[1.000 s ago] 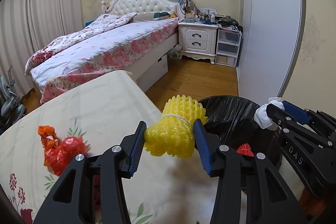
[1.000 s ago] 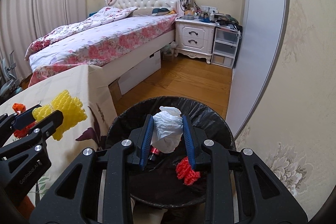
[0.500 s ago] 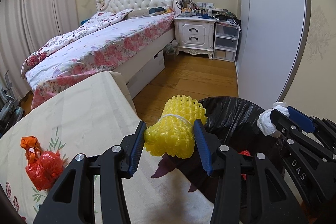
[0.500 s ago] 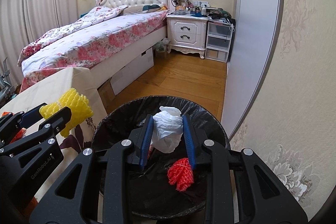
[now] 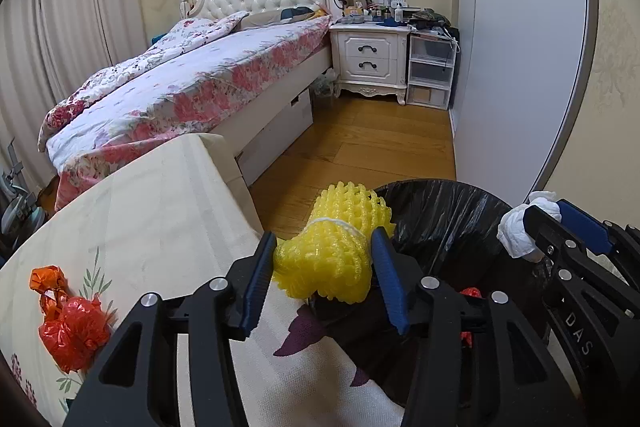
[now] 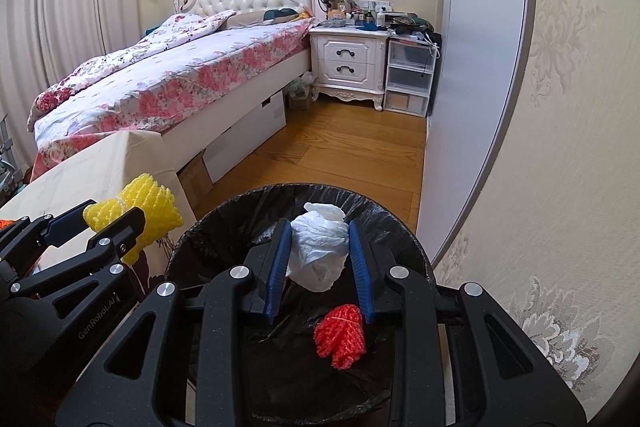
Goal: Collect trash
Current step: 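Carry the yellow foam sleeve and white bag over the black trash bin, then open both tools to drop the foam sleeve and white bag into the bin, then move both open tools back over the remaining trash on the table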
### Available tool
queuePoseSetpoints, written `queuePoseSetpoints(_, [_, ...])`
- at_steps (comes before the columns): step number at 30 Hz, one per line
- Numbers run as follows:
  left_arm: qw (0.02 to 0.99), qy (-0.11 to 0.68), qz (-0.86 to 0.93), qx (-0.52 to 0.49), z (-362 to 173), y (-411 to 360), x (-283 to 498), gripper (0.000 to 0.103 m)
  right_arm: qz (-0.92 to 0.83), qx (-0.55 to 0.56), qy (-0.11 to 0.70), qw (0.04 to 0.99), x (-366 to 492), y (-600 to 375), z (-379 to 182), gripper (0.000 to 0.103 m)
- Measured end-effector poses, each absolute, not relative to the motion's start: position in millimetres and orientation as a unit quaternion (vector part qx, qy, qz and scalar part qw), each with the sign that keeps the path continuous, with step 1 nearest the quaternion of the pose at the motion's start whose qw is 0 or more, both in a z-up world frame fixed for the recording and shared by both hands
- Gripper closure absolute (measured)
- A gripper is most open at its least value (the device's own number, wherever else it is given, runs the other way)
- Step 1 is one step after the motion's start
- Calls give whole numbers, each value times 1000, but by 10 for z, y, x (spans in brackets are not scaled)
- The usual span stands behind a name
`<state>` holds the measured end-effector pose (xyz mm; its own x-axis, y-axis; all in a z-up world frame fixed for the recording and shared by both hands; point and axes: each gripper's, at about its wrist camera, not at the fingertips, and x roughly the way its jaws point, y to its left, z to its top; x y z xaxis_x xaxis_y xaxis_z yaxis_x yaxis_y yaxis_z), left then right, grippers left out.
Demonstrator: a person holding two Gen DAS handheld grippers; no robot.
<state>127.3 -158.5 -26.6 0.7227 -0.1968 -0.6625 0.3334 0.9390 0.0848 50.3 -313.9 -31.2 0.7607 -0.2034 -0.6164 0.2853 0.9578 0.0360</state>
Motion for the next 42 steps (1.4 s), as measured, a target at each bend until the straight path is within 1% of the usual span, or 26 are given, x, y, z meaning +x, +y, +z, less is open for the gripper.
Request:
queuePoseSetpoints(2, [922, 345, -142, 100, -275, -1589, 1280, 46, -130, 66, 322, 936, 506, -3144, -318, 71])
queuePoseSetpoints(3, [923, 345, -140, 100, -281, -1588, 1283, 40, -131, 67, 321, 936, 507, -3146, -318, 67])
queuePoseSetpoints(4, [922, 346, -140, 98, -285, -1587, 1288, 36, -132, 67, 320, 936, 514, -3150, -312, 65])
queuePoseSetpoints(9, [922, 350, -139, 92, -291, -1566, 1300, 29, -139, 72, 317, 935, 503, -3176, -307, 59])
queuePoseSetpoints(12, [922, 349, -137, 93, -288, -1558, 1290, 28, -143, 73, 314, 936, 490, -3187, -297, 56])
queuePoseSetpoints(25, [926, 342, -128, 92, -142, -1380, 1100, 27, -127, 64, 309, 941, 389, -3071, -187, 55])
queuePoseSetpoints(42, [934, 345, -63, 67, -23, -515, 498, 27, -59, 29, 317, 946, 0, -2434, -112, 54])
